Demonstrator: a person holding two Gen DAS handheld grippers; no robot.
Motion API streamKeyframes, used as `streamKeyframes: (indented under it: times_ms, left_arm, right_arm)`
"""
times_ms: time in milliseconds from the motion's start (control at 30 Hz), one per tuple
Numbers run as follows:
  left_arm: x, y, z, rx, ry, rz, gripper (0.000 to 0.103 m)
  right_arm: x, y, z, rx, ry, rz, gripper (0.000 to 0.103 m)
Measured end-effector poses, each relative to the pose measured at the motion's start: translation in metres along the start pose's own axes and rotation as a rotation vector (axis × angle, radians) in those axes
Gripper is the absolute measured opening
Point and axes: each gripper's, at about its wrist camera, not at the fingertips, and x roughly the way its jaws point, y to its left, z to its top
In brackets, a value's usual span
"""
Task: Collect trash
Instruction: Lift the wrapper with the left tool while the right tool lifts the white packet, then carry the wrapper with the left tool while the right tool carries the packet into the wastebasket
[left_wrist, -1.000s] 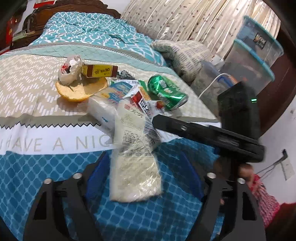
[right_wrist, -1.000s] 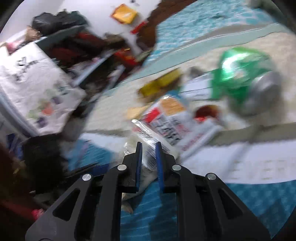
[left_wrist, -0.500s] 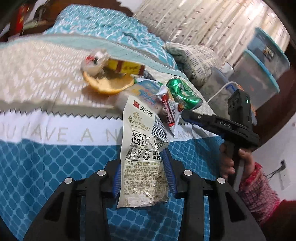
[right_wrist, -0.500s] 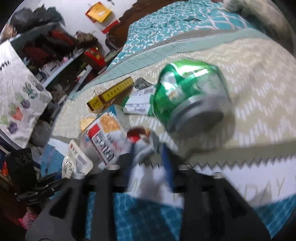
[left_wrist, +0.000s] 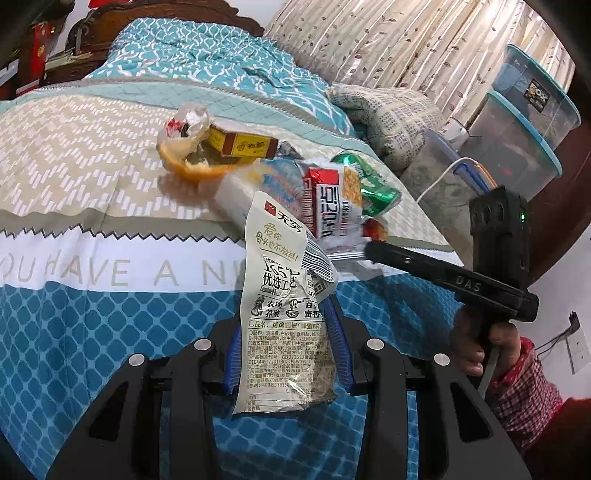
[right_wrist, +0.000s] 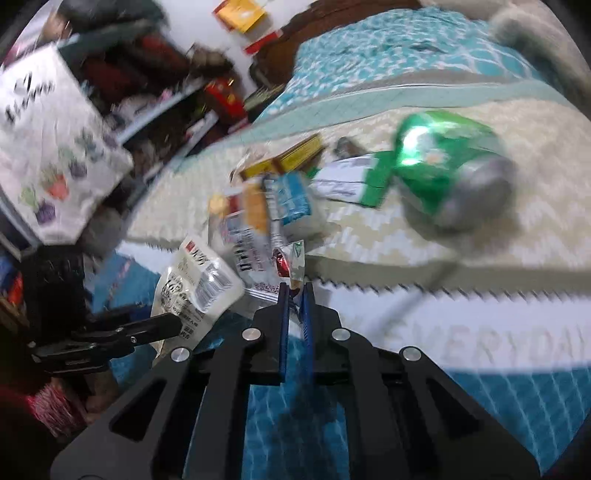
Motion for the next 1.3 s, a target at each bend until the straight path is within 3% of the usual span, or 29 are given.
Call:
streamKeyframes:
  times_ms: [233,400,433,500,533,733,900,967,1000,1033,1067,1133,1233,1300]
  left_arm:
    - [-0.015,-0.018,0.004,0.011,-0.011,-0.032,0.038]
    - [0.004,-0.069,0.016,0.122,0.034,-0.106,0.037]
    - [0.011,-0.080,0.020,0.146,0.051,-0.121,0.036]
    - [0.031,-0.113,0.031,0.216,0.093,-0.160,0.012]
    - [0.043,-0.132,0.038,0.258,0.126,-0.187,0.005]
    - [0.120,-0.228,0.061,0.401,0.205,-0.310,0.003]
    - [0.186,-0.304,0.073,0.464,0.276,-0.336,0.000]
    - [0.198,-0.322,0.078,0.488,0.293,-0.330,0.001]
    - [0.203,-0.330,0.080,0.495,0.309,-0.311,0.003]
    - [0.204,-0.333,0.080,0.506,0.317,-0.288,0.021]
    - [0.203,-0.335,0.079,0.524,0.316,-0.251,0.053]
    - [0.193,-0.331,0.074,0.562,0.270,-0.153,0.074]
    - [0.188,-0.307,0.063,0.565,0.317,-0.049,0.074]
    - [0.190,-0.283,0.053,0.494,0.398,0.026,0.074]
  right_arm:
    - [-0.070,-0.023,-0.038,0.126,-0.055,0.000,0.009]
    - [-0.115,-0.049,-0.063,0.220,-0.173,-0.044,0.009]
    - [-0.128,-0.057,-0.067,0.239,-0.216,-0.066,0.009]
    - [-0.148,-0.068,-0.070,0.258,-0.280,-0.095,0.009]
    - [-0.163,-0.078,-0.073,0.274,-0.321,-0.114,0.009]
    - [-0.253,-0.149,-0.096,0.428,-0.531,-0.262,0.009]
    - [-0.299,-0.201,-0.111,0.525,-0.595,-0.375,0.009]
    - [-0.309,-0.217,-0.118,0.571,-0.606,-0.368,0.009]
    - [-0.314,-0.222,-0.121,0.575,-0.612,-0.361,0.009]
    - [-0.317,-0.225,-0.122,0.566,-0.614,-0.359,0.009]
    - [-0.318,-0.227,-0.123,0.558,-0.611,-0.358,0.009]
    - [-0.313,-0.229,-0.118,0.548,-0.604,-0.344,0.009]
    - [-0.311,-0.241,-0.117,0.554,-0.601,-0.306,0.009]
    - [-0.309,-0.248,-0.113,0.554,-0.601,-0.287,0.009]
